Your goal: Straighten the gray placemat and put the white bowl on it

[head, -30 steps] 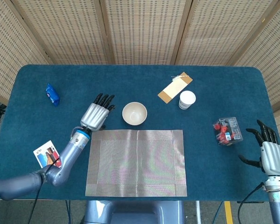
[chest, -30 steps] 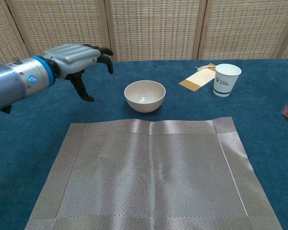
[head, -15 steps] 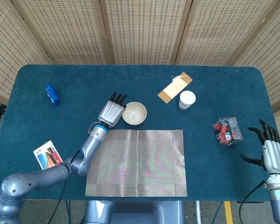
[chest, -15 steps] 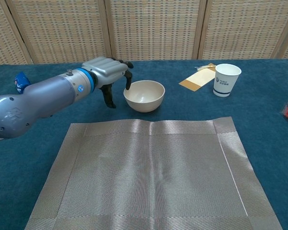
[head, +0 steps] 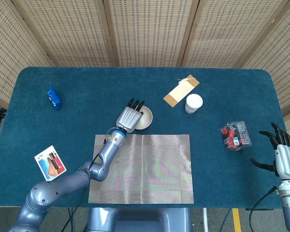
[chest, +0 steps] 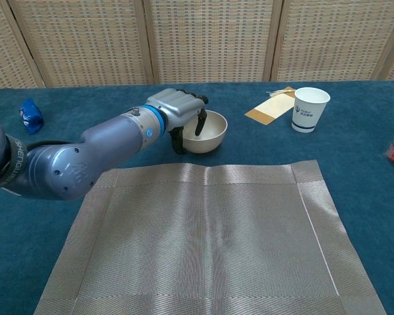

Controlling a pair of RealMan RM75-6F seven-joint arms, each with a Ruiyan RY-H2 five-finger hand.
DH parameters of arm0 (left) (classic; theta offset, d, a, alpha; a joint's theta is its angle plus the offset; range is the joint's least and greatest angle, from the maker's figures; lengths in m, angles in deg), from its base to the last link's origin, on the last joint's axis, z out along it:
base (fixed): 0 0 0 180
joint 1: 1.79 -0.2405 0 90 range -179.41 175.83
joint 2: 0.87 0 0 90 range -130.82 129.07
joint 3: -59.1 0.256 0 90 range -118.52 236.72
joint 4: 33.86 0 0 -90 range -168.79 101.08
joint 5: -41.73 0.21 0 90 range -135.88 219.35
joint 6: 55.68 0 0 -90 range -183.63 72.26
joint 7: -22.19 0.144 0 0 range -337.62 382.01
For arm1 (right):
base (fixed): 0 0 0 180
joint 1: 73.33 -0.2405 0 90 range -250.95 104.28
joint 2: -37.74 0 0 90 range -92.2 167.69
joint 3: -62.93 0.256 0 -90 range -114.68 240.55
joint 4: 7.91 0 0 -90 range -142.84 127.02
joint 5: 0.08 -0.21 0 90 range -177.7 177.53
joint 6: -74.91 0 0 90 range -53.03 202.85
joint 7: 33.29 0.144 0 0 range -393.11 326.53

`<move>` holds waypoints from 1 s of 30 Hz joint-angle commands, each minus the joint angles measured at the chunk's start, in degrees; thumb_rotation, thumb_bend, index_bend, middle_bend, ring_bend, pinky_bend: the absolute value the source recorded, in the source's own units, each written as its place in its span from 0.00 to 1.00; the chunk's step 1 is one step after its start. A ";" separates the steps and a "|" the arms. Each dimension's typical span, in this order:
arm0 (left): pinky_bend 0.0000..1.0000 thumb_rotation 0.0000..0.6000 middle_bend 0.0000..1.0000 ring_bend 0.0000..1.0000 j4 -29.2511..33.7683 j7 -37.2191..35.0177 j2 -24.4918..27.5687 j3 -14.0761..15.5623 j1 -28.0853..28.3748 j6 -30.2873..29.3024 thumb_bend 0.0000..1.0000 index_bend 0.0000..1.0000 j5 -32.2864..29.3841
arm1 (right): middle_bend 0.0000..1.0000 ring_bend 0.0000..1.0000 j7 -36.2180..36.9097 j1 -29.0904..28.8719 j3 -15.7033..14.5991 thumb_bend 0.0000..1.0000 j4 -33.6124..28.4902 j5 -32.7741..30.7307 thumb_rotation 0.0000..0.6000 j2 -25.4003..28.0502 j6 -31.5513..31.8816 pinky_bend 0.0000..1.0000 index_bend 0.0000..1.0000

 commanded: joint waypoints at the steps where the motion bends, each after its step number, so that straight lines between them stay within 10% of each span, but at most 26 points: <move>1: 0.00 1.00 0.00 0.00 -2.16 -0.78 -1.60 0.01 0.89 0.38 0.34 0.53 0.61 | 0.00 0.00 0.13 0.01 -0.07 0.16 -0.11 0.11 1.00 0.07 -0.07 0.00 0.26; 8: 0.00 1.00 0.00 0.00 -5.77 -2.00 -4.27 0.53 1.41 -0.97 0.69 0.65 2.33 | 0.00 0.00 0.20 0.02 -0.26 0.16 -0.21 0.52 1.00 0.11 -0.05 0.00 0.26; 18: 0.00 1.00 0.00 0.00 -2.43 -6.59 -1.93 1.78 -1.54 -6.02 0.70 0.69 6.13 | 0.00 0.00 -0.20 0.07 -0.40 0.16 -0.48 0.96 1.00 0.07 0.33 0.00 0.26; 30: 0.00 1.00 0.00 0.00 18.03 -9.21 9.50 9.06 -11.31 -18.67 0.71 0.73 15.75 | 0.00 0.00 -1.63 0.30 -0.78 0.16 -1.33 2.04 1.00 -0.17 1.48 0.00 0.26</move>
